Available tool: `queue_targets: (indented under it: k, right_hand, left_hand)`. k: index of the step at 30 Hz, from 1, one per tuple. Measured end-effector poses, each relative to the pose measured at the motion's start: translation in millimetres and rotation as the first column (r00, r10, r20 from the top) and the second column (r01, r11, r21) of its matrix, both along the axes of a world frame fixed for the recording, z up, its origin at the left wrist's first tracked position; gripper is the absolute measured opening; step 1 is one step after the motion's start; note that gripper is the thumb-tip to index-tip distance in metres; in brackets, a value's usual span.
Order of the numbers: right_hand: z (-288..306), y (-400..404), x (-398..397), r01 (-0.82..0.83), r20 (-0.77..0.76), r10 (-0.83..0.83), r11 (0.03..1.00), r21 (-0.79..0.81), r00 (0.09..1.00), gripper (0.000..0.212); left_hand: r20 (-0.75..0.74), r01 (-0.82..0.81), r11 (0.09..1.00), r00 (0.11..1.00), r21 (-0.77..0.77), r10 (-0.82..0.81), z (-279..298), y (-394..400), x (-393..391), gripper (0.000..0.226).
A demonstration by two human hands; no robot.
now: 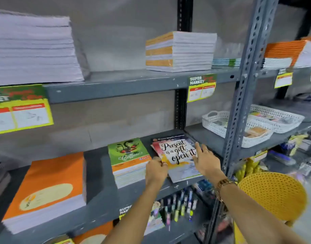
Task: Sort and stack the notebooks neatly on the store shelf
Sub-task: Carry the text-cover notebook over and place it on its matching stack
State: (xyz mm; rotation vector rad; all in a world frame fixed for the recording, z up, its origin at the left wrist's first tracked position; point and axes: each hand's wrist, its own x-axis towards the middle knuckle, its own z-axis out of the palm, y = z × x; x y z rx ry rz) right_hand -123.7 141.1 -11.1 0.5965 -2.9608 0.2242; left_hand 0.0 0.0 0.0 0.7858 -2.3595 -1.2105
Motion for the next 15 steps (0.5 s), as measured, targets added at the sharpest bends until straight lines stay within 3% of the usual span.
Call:
queue_targets:
  k: [2,5,10,15]
  right_hand:
    - [-4,7,-14,0.022,0.067,-0.025,0.999,0.033,0.997,0.058]
    - [-17,12,-32,0.033,0.117,-0.045,0.995,0.097,0.992,0.059]
    - [-25,13,-50,0.149,0.251,-0.156,0.988,0.046,0.955,0.064]
    - [-22,6,-58,0.264,0.257,-0.248,0.964,-0.030,0.934,0.066]
  left_hand:
    - [0.081,-0.058,0.987,0.996,0.150,0.046,-5,5,-22,0.020]
    - [0.230,-0.140,0.955,0.970,0.262,0.079,-11,12,-40,0.009]
    - [0.325,-0.153,0.948,0.944,0.280,0.056,-19,15,-61,0.017]
    - [0.380,-0.181,0.923,0.924,0.341,0.040,-21,11,-64,0.030]
